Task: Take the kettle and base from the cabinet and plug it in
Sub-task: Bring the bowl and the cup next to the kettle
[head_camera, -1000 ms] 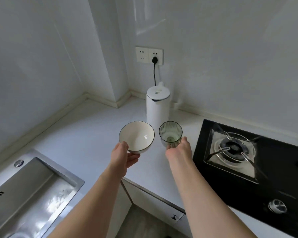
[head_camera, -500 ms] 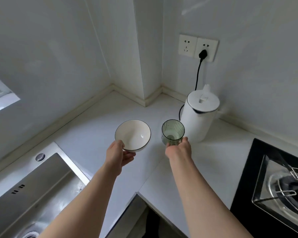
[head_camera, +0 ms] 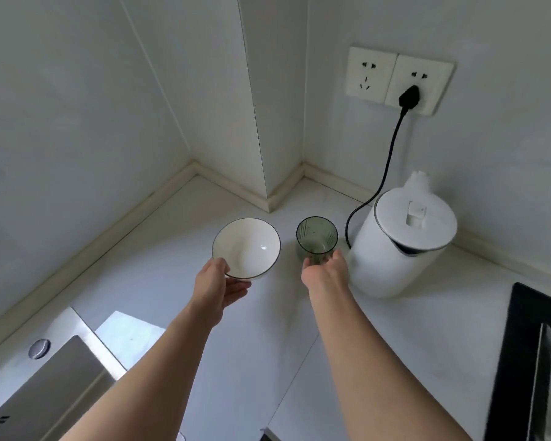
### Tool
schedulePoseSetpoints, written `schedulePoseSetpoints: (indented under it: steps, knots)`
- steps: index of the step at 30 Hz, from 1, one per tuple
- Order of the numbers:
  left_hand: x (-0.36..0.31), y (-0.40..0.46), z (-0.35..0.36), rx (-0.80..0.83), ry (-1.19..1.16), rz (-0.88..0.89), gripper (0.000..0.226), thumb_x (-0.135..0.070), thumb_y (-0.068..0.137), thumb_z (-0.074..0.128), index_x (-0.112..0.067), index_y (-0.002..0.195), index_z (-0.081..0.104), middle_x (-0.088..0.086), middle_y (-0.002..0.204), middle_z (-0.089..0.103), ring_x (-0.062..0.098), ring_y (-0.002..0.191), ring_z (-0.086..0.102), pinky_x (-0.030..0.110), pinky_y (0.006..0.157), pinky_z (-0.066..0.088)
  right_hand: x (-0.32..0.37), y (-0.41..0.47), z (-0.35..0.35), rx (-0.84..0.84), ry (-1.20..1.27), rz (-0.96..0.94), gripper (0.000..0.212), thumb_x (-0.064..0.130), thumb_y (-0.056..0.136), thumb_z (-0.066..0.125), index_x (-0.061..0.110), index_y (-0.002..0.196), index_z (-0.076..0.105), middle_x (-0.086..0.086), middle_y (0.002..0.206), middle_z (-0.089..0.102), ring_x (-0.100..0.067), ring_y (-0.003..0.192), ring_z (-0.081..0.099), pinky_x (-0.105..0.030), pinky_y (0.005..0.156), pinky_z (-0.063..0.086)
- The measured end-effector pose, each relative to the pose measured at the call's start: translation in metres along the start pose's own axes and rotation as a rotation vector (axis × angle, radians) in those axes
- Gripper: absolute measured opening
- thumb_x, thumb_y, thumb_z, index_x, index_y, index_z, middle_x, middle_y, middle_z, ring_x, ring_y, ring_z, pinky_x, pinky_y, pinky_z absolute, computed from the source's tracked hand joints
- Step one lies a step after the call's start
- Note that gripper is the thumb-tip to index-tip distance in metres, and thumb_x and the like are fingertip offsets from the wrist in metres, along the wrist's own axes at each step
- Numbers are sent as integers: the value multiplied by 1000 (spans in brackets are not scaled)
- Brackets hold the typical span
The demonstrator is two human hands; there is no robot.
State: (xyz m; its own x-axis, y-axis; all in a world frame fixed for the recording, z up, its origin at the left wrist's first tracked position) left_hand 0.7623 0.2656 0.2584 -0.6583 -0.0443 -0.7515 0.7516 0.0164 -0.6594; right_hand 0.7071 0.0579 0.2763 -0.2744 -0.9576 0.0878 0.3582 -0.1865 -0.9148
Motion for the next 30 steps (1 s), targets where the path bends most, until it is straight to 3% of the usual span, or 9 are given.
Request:
schedulePoseSetpoints:
  steps: [7,20,24,30]
  knots:
    - [-9,32,10,14,29,-35,36,-19,68,44,-14,101,57,27,97,68,35,81,74,42,74,60,-3,36,21,-25,5,-8,46,37,95,55,19,137,49,2,145,47,-16,132,43,-32,104,40]
    - [-9,33,16,31,77,-55,31,-15,77,41,-17,102,59,26,93,68,37,84,73,42,76,60,-10,46,35,87,-136,-13,38,32,99,51,15,133,53,-1,141,53,-16,129,48,-34,106,41]
    - [-17,26,15,40,85,-31,31,-15,78,40,-17,102,59,26,93,68,37,85,73,44,79,60,-16,39,36,21,-120,62,34,33,96,56,20,126,60,0,136,58,-17,127,51,-28,104,40]
    - [-25,21,15,48,70,-14,31,-16,78,40,-15,103,58,26,94,68,35,82,74,44,80,60,-21,33,42,-21,-98,74,37,32,93,59,21,128,59,-1,143,50,-16,132,47,-27,106,36]
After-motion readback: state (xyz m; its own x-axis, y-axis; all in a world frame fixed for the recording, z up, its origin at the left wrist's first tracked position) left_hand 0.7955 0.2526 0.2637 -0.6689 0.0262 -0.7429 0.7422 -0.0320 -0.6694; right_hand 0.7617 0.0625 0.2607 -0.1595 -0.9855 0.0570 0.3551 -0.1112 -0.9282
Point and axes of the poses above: each hand's wrist, its own y-axis towards the middle knuckle, its own z-axis out of the palm, x = y × z, the point moved 6 cm from there along y, towards the middle knuckle
